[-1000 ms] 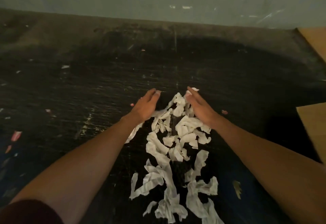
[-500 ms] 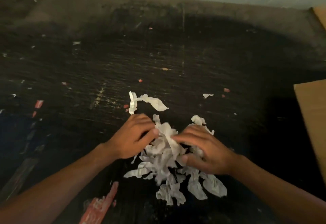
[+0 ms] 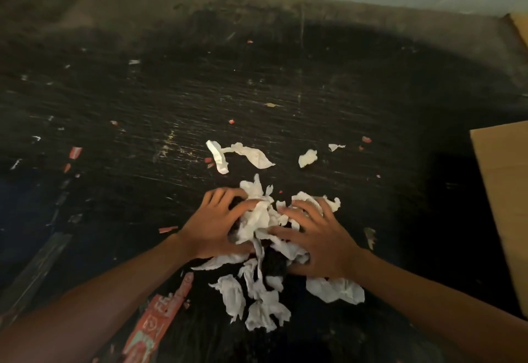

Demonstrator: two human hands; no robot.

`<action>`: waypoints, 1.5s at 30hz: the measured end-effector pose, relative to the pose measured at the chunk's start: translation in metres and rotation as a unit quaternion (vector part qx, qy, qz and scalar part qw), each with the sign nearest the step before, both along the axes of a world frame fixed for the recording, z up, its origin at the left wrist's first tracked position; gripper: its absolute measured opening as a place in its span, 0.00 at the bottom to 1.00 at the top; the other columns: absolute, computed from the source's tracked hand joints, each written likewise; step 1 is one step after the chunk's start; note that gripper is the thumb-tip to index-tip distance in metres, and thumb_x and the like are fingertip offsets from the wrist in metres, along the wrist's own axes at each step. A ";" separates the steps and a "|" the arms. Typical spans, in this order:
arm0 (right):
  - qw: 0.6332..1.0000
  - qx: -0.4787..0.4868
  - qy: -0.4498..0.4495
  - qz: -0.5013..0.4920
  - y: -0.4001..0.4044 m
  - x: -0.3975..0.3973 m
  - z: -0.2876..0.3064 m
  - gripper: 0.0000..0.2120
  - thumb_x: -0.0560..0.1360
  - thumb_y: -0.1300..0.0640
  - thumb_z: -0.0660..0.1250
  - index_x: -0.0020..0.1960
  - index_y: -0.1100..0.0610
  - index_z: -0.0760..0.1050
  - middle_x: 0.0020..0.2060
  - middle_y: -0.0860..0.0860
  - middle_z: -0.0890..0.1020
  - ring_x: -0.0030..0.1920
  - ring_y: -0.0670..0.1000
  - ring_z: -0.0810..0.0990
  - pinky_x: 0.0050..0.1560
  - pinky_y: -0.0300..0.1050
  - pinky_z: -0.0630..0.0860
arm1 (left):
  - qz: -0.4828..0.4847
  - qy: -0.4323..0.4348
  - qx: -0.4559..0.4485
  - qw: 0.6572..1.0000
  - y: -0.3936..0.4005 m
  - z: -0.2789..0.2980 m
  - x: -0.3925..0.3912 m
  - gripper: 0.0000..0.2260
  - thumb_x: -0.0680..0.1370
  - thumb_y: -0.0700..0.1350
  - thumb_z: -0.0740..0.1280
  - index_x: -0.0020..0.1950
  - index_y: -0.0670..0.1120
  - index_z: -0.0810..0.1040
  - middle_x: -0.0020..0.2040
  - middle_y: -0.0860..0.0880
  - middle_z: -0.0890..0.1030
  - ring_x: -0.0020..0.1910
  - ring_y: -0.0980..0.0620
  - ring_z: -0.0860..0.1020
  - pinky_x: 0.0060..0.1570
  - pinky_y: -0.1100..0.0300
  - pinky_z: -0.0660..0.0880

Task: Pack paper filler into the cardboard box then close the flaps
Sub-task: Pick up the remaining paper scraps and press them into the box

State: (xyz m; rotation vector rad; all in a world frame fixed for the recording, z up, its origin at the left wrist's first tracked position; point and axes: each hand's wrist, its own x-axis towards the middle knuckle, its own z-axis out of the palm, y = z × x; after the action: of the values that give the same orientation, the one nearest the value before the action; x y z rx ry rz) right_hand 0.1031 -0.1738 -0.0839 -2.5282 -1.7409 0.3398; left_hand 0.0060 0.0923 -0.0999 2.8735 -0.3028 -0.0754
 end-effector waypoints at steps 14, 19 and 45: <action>0.977 0.162 -0.045 -0.134 0.002 0.006 -0.021 0.22 0.71 0.38 0.65 0.57 0.51 0.74 0.45 0.53 0.80 0.37 0.53 0.82 0.33 0.51 0.79 | 0.219 -0.041 0.010 0.975 -0.034 0.004 0.018 0.12 0.73 0.48 0.74 0.49 0.41 0.79 0.44 0.42 0.81 0.39 0.39 0.81 0.37 0.51 0.75; 0.920 0.192 0.178 -0.293 0.005 0.014 0.007 0.11 0.76 0.44 0.64 0.44 0.52 0.77 0.38 0.50 0.81 0.37 0.52 0.80 0.40 0.53 0.78 | 0.339 -0.010 -0.100 0.935 -0.051 0.029 0.018 0.16 0.81 0.55 0.60 0.45 0.46 0.78 0.42 0.45 0.82 0.44 0.43 0.81 0.46 0.50 0.76; 0.851 0.373 0.126 -0.347 -0.144 -0.012 0.218 0.14 0.80 0.47 0.63 0.40 0.53 0.76 0.32 0.53 0.80 0.31 0.51 0.78 0.33 0.47 0.75 | 0.396 -0.129 -0.226 0.881 -0.173 0.209 -0.056 0.23 0.82 0.61 0.53 0.38 0.49 0.75 0.39 0.44 0.79 0.44 0.47 0.78 0.43 0.51 0.76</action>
State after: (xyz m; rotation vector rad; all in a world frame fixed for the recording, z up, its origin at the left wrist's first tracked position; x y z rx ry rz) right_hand 0.0911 -0.3174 0.1344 -2.1592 -0.5789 -0.0575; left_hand -0.0500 -0.0806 0.1086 2.3133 0.7252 0.4632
